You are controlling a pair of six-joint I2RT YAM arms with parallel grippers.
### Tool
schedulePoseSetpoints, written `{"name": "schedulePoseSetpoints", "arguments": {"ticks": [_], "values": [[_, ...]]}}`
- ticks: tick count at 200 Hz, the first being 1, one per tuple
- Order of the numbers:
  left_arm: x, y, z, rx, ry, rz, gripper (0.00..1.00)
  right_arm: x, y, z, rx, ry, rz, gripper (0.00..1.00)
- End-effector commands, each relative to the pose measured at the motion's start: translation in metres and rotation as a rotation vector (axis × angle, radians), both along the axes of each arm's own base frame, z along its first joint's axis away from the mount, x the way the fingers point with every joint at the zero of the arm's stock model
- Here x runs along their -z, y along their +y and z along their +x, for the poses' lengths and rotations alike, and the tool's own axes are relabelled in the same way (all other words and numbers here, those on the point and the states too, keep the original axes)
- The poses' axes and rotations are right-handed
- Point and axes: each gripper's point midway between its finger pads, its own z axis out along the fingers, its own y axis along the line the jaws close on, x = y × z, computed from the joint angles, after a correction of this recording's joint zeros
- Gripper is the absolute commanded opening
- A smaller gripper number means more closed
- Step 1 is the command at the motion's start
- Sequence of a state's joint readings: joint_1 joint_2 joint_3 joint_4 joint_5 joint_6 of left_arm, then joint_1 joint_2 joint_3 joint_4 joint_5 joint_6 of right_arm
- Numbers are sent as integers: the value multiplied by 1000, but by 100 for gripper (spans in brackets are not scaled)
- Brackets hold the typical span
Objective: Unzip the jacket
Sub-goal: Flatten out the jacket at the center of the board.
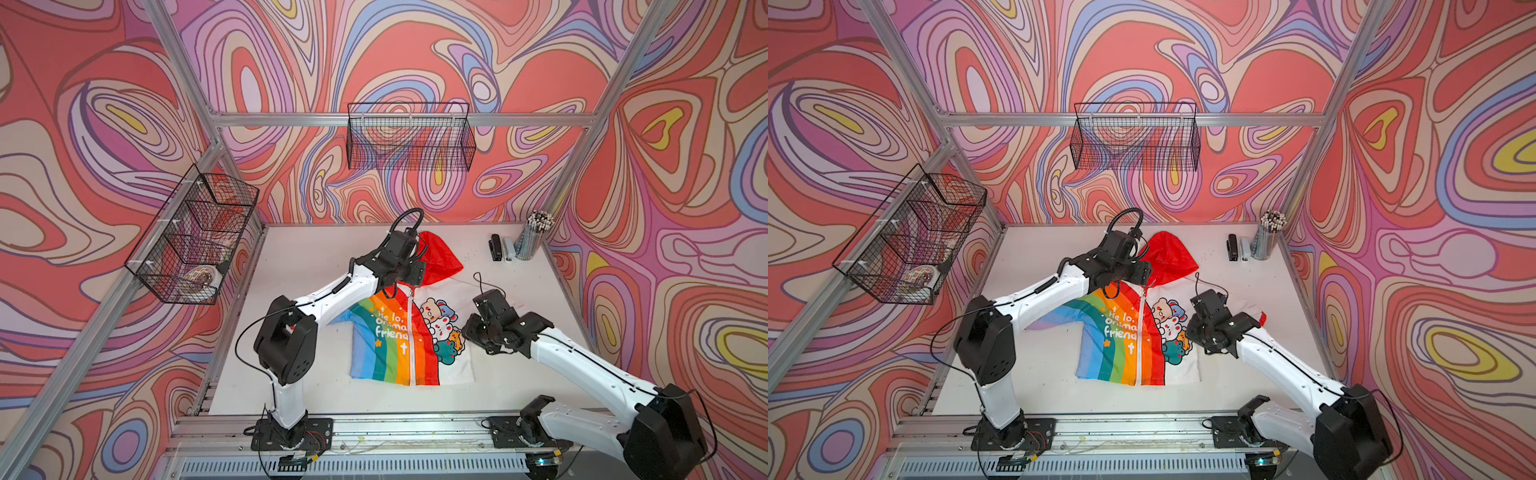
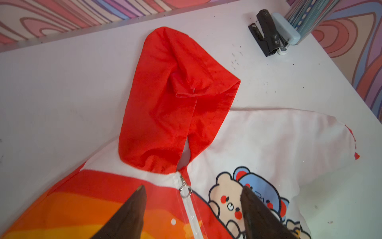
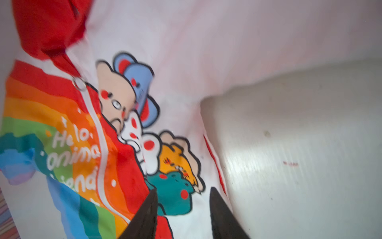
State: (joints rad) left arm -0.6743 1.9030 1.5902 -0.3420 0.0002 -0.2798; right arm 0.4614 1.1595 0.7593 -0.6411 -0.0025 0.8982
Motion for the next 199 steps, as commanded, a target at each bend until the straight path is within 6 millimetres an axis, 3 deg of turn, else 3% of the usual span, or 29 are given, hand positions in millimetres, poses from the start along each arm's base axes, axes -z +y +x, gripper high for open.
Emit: {"name": "schedulePoseSetpoints", "arguments": {"ticks": [1, 40, 71, 129, 197, 199], "values": [[-1, -15, 23, 21, -31, 25, 61, -14, 14, 38, -75, -90, 99, 38], [19, -38, 54, 17, -5, 58, 57, -9, 24, 94, -109, -90, 177, 33], [32, -44, 73, -11, 4, 90, 53, 4, 21, 120, -105, -66, 183, 31], [58, -44, 85, -42, 75, 82, 52, 28, 18, 139, -117, -22, 162, 31], [83, -47, 92, -51, 208, -60, 50, 37, 20, 145, -128, -12, 168, 31], [84, -47, 92, -51, 211, -64, 50, 46, 20, 144, -127, 8, 165, 31]]}}
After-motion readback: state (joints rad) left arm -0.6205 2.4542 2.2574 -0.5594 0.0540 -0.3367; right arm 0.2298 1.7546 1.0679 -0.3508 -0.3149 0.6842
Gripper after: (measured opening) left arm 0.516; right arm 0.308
